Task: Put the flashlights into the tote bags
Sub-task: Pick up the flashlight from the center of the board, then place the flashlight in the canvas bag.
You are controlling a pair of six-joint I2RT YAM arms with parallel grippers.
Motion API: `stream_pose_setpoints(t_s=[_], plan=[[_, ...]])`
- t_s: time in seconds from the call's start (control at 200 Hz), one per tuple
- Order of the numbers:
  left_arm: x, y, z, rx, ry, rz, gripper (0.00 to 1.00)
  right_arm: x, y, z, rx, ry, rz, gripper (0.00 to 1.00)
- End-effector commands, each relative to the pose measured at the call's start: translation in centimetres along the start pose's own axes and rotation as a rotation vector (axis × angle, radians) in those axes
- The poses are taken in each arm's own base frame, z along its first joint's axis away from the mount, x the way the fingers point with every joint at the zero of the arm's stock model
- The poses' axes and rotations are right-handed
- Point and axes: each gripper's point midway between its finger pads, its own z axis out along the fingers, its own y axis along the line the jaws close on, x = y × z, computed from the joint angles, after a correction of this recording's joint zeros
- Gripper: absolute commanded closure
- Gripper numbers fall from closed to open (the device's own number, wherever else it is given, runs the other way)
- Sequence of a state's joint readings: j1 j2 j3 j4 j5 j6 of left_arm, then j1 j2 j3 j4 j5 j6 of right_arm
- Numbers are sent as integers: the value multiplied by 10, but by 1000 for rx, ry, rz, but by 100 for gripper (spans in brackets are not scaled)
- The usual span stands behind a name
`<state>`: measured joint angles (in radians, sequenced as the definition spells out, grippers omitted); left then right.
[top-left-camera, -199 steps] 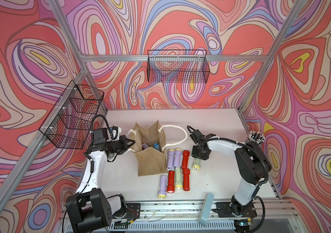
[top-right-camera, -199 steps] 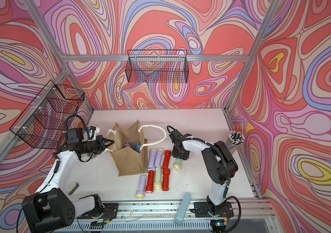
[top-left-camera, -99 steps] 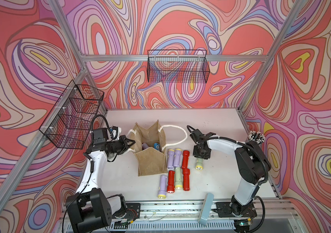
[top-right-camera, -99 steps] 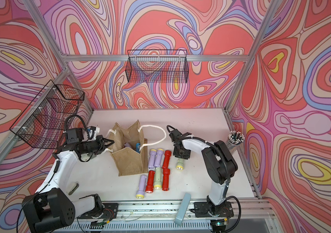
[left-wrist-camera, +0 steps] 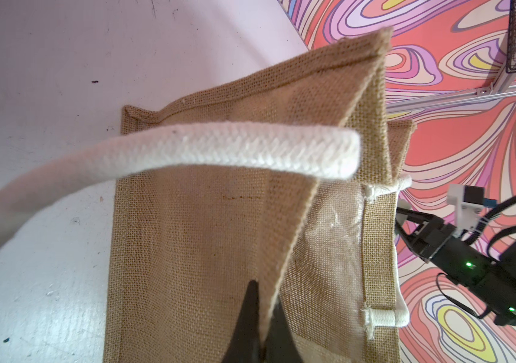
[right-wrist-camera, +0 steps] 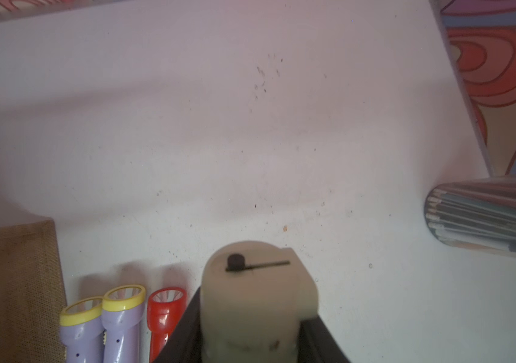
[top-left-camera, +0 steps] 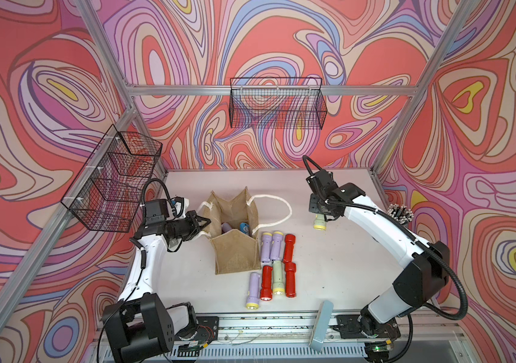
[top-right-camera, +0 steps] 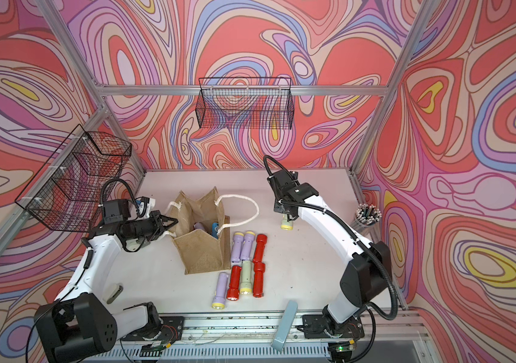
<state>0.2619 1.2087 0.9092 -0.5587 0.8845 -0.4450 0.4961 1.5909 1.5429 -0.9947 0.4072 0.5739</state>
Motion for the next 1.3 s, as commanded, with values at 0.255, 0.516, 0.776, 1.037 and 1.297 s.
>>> stream_pose_setpoints(t_s=[0.255, 0.516, 0.776, 1.037, 1.297], plan=[[-6, 1, -4, -35, -11, 18, 100, -75, 25, -69, -212, -227, 33, 88], [-6, 2, -6, -44, -18, 28, 100, -94, 80, -84, -475, -218, 52, 91], [-7, 4, -6, -53, -22, 26, 100, -87, 156, -102, -699, -215, -17, 93], [-7, 5, -6, -60, -24, 25, 100, -80, 222, -130, -823, -235, -147, 95], [-8, 6, -5, -65, -23, 25, 100, -55, 279, -139, -1031, -153, -168, 96]])
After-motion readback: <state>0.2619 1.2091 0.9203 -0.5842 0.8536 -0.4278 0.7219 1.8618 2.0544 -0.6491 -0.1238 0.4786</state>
